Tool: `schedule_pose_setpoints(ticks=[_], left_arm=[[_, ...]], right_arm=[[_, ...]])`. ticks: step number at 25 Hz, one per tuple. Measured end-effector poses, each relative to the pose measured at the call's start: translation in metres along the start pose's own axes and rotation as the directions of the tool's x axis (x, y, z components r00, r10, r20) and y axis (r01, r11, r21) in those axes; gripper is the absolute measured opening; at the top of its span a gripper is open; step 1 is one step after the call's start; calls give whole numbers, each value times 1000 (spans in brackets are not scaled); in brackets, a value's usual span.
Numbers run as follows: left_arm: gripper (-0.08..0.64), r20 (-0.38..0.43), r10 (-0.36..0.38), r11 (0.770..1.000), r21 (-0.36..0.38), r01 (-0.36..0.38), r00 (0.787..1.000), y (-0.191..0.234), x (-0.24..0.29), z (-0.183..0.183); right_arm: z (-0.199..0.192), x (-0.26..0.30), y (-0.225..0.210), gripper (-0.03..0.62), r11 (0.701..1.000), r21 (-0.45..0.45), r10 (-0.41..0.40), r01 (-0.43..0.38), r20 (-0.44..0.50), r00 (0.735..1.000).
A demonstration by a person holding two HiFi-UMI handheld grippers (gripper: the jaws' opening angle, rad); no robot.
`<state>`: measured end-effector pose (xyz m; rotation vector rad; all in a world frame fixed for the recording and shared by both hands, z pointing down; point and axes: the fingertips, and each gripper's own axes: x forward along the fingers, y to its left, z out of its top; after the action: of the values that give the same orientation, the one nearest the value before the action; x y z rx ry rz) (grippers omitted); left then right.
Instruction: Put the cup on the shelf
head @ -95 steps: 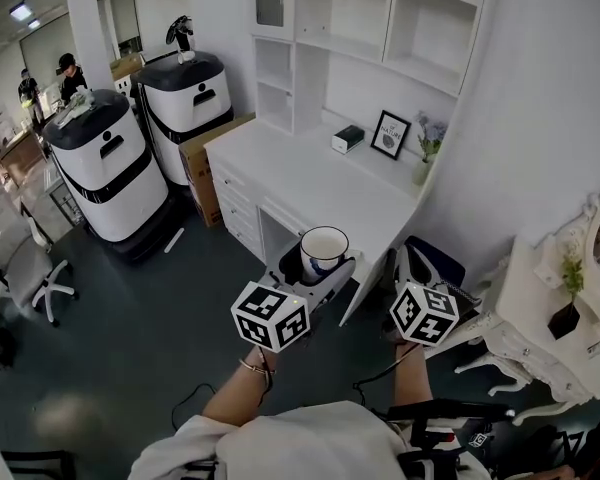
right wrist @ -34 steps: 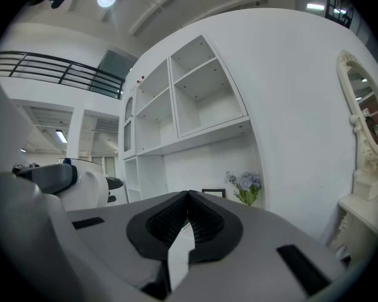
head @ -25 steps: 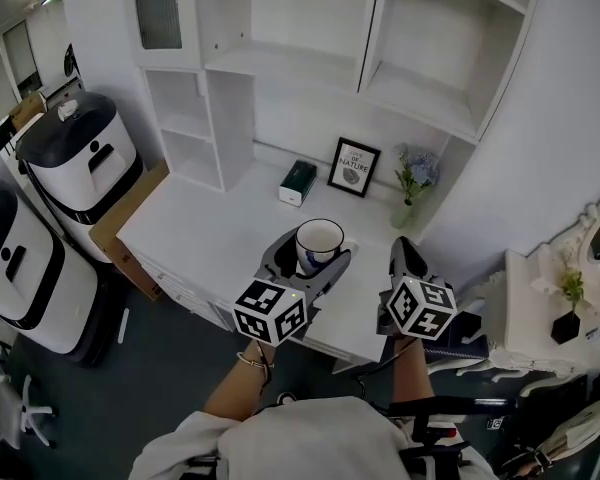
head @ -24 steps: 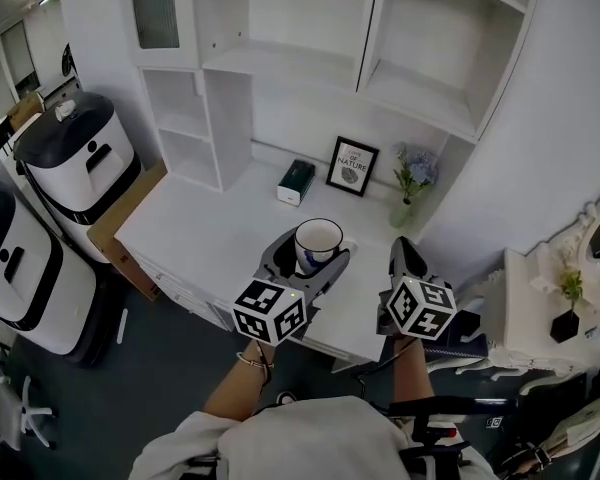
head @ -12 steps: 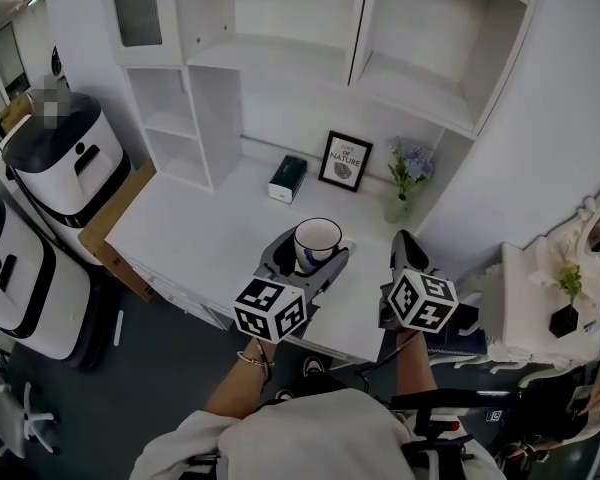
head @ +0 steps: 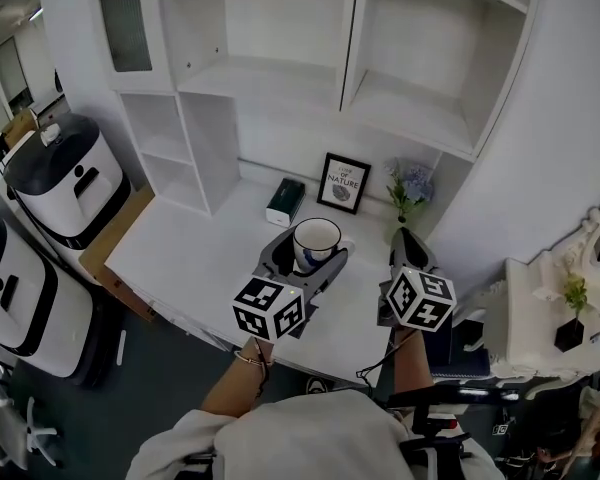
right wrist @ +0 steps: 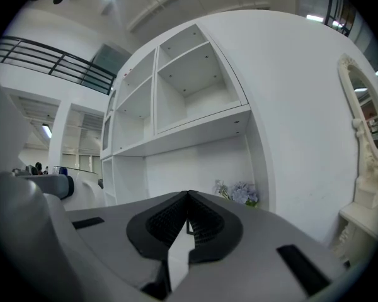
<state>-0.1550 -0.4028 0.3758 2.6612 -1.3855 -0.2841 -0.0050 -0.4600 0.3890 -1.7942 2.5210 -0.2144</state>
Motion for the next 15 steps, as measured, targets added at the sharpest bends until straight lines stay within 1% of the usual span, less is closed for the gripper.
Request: schedule_pose_setpoints(ticks=[6,15], left_arm=[[393,-9,-26,1000,-13,26,1000,0,28,-7],[393,-6,-65,998,20,66,998,-7,63,5]], right_arm=[[2,13,-16,21,1000,1,-6,6,2,1000],[2,27,-36,21,1000,4,-4,4,-21,1000]])
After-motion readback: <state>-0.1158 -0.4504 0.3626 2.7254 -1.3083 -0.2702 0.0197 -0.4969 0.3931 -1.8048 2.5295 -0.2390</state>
